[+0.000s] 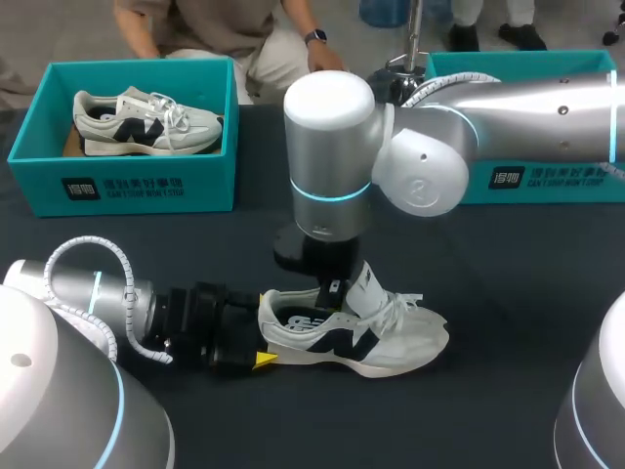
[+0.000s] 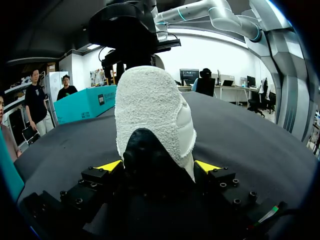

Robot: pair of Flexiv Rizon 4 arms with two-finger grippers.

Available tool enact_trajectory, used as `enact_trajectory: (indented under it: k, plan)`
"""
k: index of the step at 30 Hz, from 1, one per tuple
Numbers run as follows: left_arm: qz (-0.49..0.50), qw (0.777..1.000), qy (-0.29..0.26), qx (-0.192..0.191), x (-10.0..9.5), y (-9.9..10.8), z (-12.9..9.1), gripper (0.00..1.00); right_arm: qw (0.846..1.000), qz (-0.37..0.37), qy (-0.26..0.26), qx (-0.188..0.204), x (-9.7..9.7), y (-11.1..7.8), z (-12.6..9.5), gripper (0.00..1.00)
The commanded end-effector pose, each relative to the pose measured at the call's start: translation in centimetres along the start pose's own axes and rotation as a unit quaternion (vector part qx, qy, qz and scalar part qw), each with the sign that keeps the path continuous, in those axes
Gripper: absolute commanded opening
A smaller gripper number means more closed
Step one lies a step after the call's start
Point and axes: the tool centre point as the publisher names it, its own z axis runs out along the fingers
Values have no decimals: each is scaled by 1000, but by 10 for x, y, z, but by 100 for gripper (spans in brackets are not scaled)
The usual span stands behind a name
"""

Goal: Take the shoe out of the shoebox, open the shoe tongue, remove and reinsert the insole, then place the shoe into the shoebox

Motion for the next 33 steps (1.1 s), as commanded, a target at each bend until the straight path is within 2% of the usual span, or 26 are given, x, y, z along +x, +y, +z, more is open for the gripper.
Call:
enact_trajectory:
  k: [1, 9, 16, 23, 28, 33]
  plan:
    - [0, 1000, -1, -2, 1, 3, 2, 0, 1000, -1, 6, -3, -2, 0, 2, 9]
    - [0, 1000, -1, -2, 1, 3, 2, 0, 1000, -4, 11, -6, -1, 1, 2, 34]
    - [0, 1000, -1, -2, 1, 3, 2, 0, 1000, -7, 18, -8, 1, 5, 7, 37]
    - [0, 1000, -1, -2, 1, 3, 2, 0, 999, -18, 37, -13, 2, 19, 26, 44]
    - [0, 1000, -1, -2, 1, 3, 2, 0, 998, -24, 58, -15, 13, 28, 39, 44]
    - [0, 1000, -1, -2, 1, 3, 2, 0, 996, -29, 80, -6, 25, 29, 49, 43]
